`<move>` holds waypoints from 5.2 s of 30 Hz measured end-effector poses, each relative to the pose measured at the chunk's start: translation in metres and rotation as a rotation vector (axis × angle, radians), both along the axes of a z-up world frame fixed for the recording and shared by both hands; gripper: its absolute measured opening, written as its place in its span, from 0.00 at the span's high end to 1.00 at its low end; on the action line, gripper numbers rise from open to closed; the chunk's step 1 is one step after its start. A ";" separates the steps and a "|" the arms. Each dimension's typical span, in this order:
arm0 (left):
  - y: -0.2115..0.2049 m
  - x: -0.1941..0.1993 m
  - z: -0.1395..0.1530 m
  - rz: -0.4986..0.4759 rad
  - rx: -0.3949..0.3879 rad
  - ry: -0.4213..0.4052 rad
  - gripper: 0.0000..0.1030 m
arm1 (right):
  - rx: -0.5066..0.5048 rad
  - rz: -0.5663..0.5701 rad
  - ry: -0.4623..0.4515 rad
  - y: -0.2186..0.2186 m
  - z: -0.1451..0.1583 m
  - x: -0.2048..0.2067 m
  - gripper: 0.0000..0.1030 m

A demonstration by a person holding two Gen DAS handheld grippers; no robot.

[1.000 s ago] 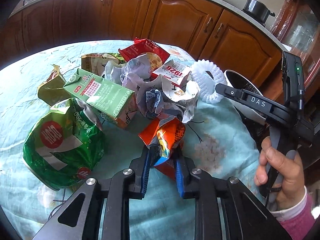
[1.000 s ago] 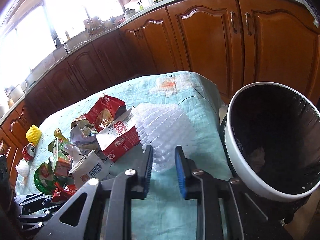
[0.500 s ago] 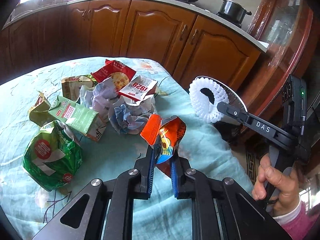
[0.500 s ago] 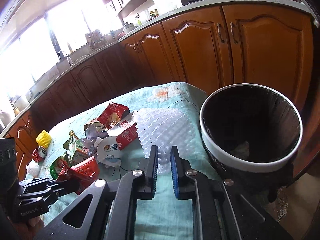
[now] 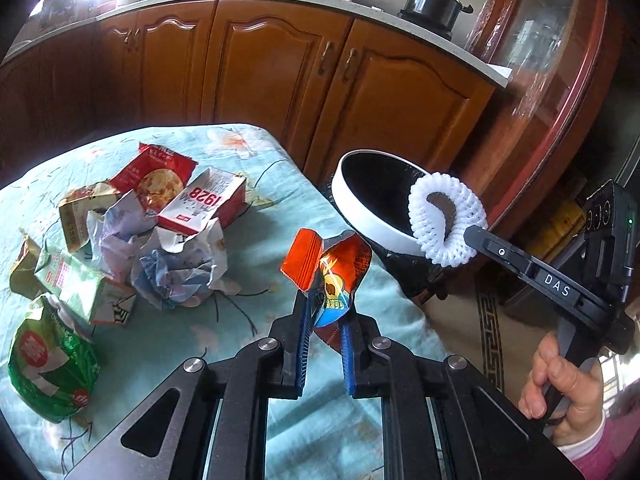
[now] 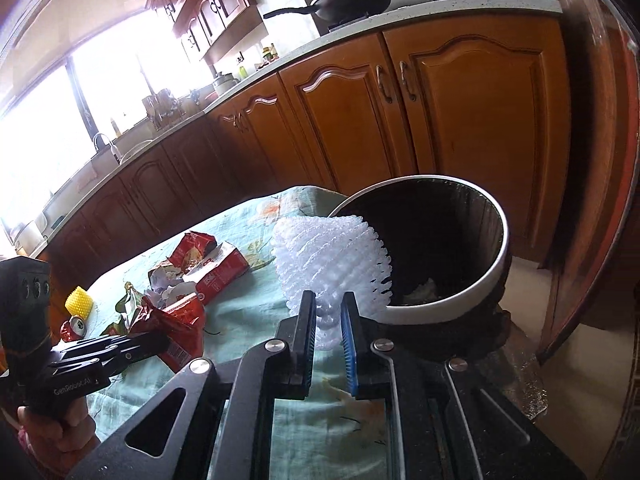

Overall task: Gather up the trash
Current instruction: 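Grasp the orange wrapper with the left tool while the right tool grasps the foam net, then carry the wrapper and foam net over the bin and release both, then move both open tools back over the trash pile, then grasp the green chip bag with the left tool while the right tool grasps crumpled paper, then carry the chip bag and paper into the bin and release both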

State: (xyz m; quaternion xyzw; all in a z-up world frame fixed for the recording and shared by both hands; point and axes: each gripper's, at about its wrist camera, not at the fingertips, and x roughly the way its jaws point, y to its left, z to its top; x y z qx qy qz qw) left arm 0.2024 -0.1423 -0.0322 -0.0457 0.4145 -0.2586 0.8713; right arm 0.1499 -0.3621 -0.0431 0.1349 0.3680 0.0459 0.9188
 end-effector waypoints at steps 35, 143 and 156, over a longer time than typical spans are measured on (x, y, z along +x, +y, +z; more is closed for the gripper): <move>-0.153 0.135 -0.007 -0.111 0.094 -0.007 0.88 | -0.067 -0.098 0.053 -0.072 -0.002 0.059 0.88; 0.123 -0.037 -0.004 0.091 0.043 -0.005 0.66 | 0.083 0.188 0.087 0.103 -0.031 0.024 0.90; 0.055 -0.011 0.002 0.020 0.039 -0.033 0.67 | 0.080 0.047 0.033 0.032 -0.010 0.002 0.90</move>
